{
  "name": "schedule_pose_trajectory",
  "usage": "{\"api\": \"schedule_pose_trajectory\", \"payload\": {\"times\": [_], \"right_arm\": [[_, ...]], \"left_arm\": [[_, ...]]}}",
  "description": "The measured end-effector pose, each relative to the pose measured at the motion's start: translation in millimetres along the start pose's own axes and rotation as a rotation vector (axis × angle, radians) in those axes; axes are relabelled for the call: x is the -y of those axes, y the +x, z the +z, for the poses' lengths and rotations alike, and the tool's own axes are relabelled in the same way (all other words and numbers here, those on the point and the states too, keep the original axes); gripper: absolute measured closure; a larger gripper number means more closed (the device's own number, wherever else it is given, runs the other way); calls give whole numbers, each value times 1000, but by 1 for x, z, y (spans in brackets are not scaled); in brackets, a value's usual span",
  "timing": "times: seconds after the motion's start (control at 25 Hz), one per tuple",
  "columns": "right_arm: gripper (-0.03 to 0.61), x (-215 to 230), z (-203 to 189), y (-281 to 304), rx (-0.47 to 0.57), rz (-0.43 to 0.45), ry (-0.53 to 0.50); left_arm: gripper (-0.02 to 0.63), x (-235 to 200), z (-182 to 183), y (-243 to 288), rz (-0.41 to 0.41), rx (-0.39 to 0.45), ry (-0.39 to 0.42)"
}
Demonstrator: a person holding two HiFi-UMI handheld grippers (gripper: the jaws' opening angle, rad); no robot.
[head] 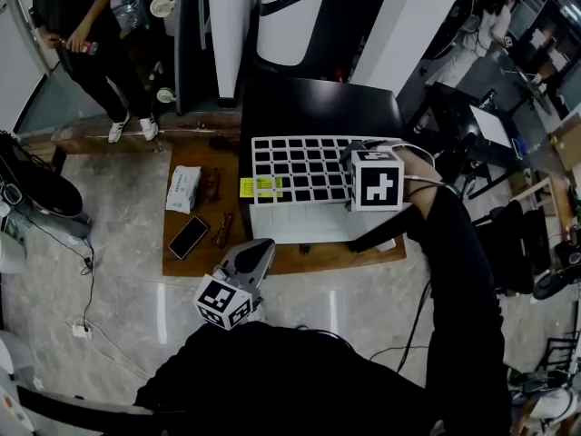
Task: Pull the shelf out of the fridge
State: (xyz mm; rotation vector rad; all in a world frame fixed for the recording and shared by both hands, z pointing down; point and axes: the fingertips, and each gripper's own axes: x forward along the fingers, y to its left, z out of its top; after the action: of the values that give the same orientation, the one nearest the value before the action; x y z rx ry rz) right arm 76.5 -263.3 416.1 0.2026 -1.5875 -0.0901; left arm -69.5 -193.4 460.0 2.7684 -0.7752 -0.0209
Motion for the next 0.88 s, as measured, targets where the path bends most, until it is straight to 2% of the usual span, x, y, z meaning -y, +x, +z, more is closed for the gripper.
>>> {"api": "schedule_pose_trajectory", "payload": {"times": [0.16, 0.24, 0.32, 0.4, 0.44, 0.56, 0.6, 0.76, 0.88], "right_arm": [[195, -2, -3, -4, 45, -25, 2], [193, -3, -6, -14, 91, -67, 7], [195, -6, -4, -33, 193, -141, 29], [197, -13, 2, -60, 363, -245, 77], [225, -18, 4, -75, 460, -306, 111], [533, -43, 6, -111, 729, -482, 218], [566, -55, 5, -115, 806, -512, 255], [572, -114, 6, -104, 1047, -554, 413], [572, -149, 5, -86, 1245, -564, 616]], "left_arm": [[607, 3, 1, 1, 12, -2, 5], [607, 5, 3, 1, 17, -3, 13], [607, 8, 6, 2, 23, -1, 28], [607, 14, 9, 3, 25, 2, 43], [607, 17, 11, 3, 24, 4, 51], [607, 28, 16, 1, 27, 14, 74], [607, 32, 17, 0, 35, 21, 81], [607, 60, 23, -6, 46, 49, 110], [607, 87, 21, -12, 24, 62, 120]]}}
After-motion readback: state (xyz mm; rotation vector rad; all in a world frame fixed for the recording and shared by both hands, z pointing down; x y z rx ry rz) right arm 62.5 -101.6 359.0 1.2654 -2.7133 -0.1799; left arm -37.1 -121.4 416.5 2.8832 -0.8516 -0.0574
